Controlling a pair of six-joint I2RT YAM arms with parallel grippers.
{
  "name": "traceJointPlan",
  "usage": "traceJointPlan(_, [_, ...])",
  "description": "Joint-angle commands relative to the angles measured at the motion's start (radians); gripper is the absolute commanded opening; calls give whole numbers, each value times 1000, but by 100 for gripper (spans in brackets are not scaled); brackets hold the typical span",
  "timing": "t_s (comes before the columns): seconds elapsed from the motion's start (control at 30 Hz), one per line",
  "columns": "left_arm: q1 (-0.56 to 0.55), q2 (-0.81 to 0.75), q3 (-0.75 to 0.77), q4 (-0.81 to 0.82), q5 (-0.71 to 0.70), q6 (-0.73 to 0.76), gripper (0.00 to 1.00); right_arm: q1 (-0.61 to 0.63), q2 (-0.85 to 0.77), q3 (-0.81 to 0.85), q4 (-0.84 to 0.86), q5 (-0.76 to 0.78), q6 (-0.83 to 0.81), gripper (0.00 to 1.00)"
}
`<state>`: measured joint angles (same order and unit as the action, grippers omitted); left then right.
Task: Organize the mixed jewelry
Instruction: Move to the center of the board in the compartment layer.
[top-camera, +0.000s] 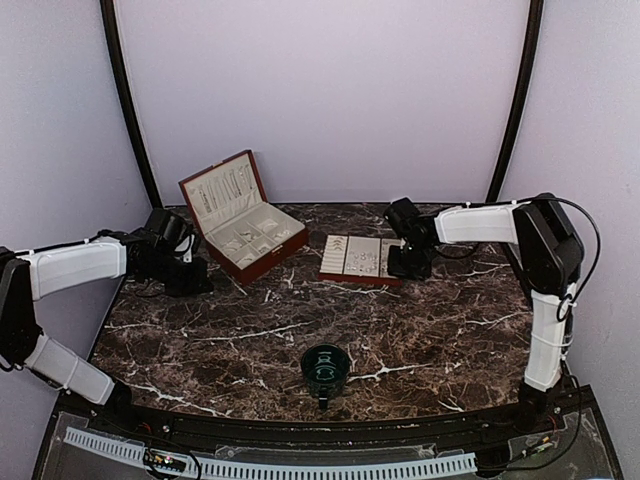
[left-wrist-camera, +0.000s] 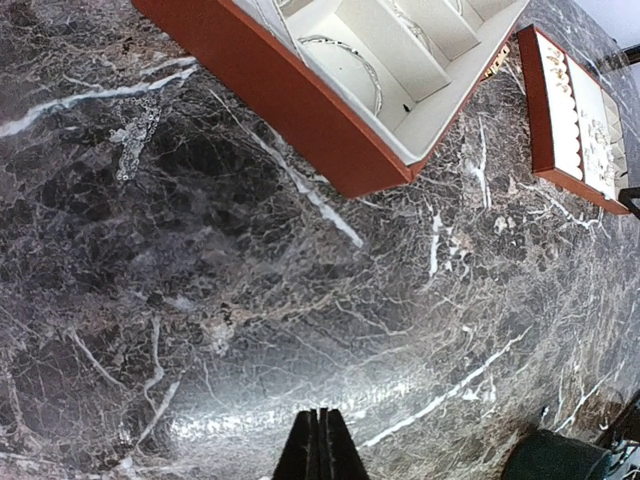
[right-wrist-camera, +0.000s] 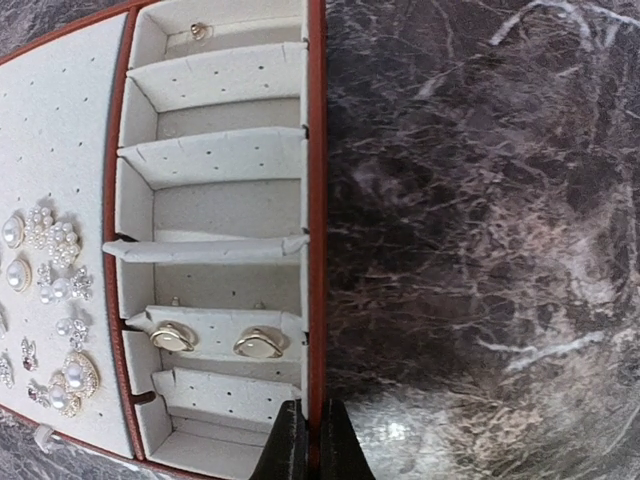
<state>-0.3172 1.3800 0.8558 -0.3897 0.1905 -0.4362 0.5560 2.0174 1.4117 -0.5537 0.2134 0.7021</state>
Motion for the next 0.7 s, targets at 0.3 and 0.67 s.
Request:
traceJointPlan(0.3, [-120, 109, 250, -73, -22, -172, 0, -5, -202, -156, 43, 42, -181, 0])
traceJointPlan(0.67, [-251, 257, 486, -102, -80, -298, 0, 24, -329, -323, 228, -37, -307, 0])
